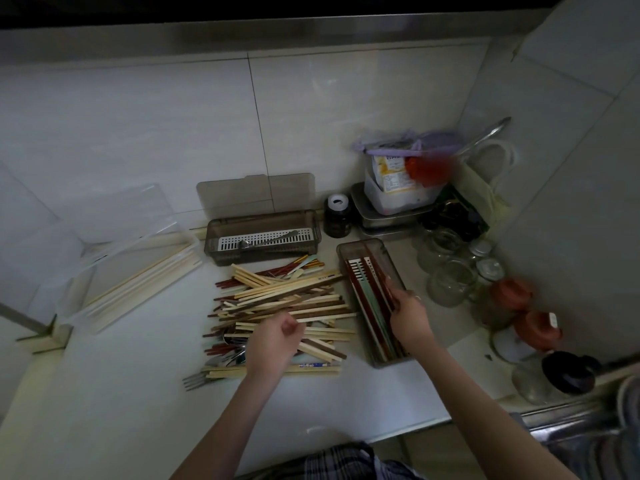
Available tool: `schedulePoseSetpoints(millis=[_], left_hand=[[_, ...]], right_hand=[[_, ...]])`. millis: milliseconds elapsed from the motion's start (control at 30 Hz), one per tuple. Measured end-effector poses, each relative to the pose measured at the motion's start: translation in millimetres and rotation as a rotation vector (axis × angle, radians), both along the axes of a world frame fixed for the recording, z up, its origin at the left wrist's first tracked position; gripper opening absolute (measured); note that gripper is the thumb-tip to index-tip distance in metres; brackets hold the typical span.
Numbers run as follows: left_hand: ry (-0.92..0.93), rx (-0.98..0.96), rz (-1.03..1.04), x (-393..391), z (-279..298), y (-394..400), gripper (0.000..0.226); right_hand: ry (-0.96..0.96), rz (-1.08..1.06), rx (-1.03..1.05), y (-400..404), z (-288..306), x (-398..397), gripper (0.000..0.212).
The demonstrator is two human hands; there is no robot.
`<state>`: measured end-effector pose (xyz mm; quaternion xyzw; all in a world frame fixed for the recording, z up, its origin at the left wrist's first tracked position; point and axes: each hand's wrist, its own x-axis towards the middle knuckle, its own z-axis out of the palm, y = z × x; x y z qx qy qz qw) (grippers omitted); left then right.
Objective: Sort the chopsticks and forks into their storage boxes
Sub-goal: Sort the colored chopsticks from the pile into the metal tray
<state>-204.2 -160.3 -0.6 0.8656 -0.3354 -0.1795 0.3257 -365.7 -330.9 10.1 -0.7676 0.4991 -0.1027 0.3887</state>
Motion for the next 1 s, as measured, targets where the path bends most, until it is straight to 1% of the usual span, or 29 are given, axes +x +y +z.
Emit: schedulePoseSetpoints(millis=[67, 133, 300, 367, 467, 533, 567, 600, 633, 667, 700, 733, 767, 800, 833, 867, 967, 1000], left_hand=[[-0.091, 0.072, -0.092, 0.2, -8.3, 7.3, 0.009], [-0.162, 0.106, -0.184, 0.0, -16.0, 11.3, 0.008], [-0.261, 0.132, -0.27, 1.2, -28.9, 14.9, 0.012], [-0.284, 0.143, -0.276, 3.3, -33.9, 17.3, 0.02], [-0.258, 0.149, -0.263, 5.2, -38.9, 21.6, 0.041], [-0.24, 0.152, -0.272, 6.6, -40.8, 24.1, 0.049], [-0.233, 0.151, -0.286, 7.1, -42.0, 25.5, 0.051], [-0.228, 0.15, -0.3, 7.5, -42.7, 27.0, 0.052], [-0.225, 0.147, -0.309, 7.5, -43.6, 28.2, 0.052], [-0.226, 0.146, -0.312, 7.9, -45.2, 29.0, 0.053], [-0.229, 0.14, -0.309, 8.5, -47.0, 29.3, 0.052], [-0.233, 0.135, -0.303, 9.3, -48.6, 29.5, 0.05], [-0.241, 0.133, -0.298, 10.3, -49.5, 29.2, 0.048], [-0.251, 0.136, -0.292, 11.2, -49.2, 28.7, 0.045], [-0.262, 0.137, -0.286, 12.3, -48.4, 28.1, 0.043], [-0.27, 0.134, -0.283, 13.5, -47.3, 27.6, 0.04], [-0.27, 0.118, -0.286, 16.3, -43.8, 27.6, 0.033], [-0.263, 0.123, -0.287, 17.1, -43.5, 28.4, 0.031]], right_hand=[[0.057, 0.001, 0.016, -1.0, -10.1, -1.6, 0.057], [0.166, 0.056, 0.016, -0.5, -22.2, -2.9, 0.057], [0.324, 0.148, -0.032, 5.2, -28.8, 0.6, 0.043], [0.382, 0.197, -0.06, 7.8, -30.2, 5.7, 0.044], [0.485, 0.308, -0.099, 11.0, -36.0, 10.7, 0.057], [0.445, 0.265, -0.108, 14.6, -37.0, 10.9, 0.058], [0.377, 0.197, -0.137, 16.8, -35.7, 10.4, 0.056], [0.299, 0.126, -0.21, 19.4, -33.4, 9.8, 0.054], [0.24, 0.088, -0.324, 23.1, -30.6, 9.4, 0.05], [0.19, 0.116, -0.464, 27.6, -27.8, 9.5, 0.044], [0.131, 0.205, -0.594, 32.9, -24.7, 11.0, 0.038], [0.065, 0.334, -0.68, 38.8, -23.0, 13.3, 0.033], [0.019, 0.483, -0.722, 45.2, -22.5, 16.6, 0.03], [0.009, 0.621, -0.731, 52.8, -22.6, 20.7, 0.029], [0.041, 0.724, -0.693, 60.6, -23.1, 24.8, 0.029], [0.093, 0.773, -0.621, 67.5, -24.0, 28.7, 0.033], [0.322, 0.72, -0.456, 72.8, -33.0, 33.1, 0.054], [0.387, 0.711, -0.453, 72.9, -35.7, 34.3, 0.061]])
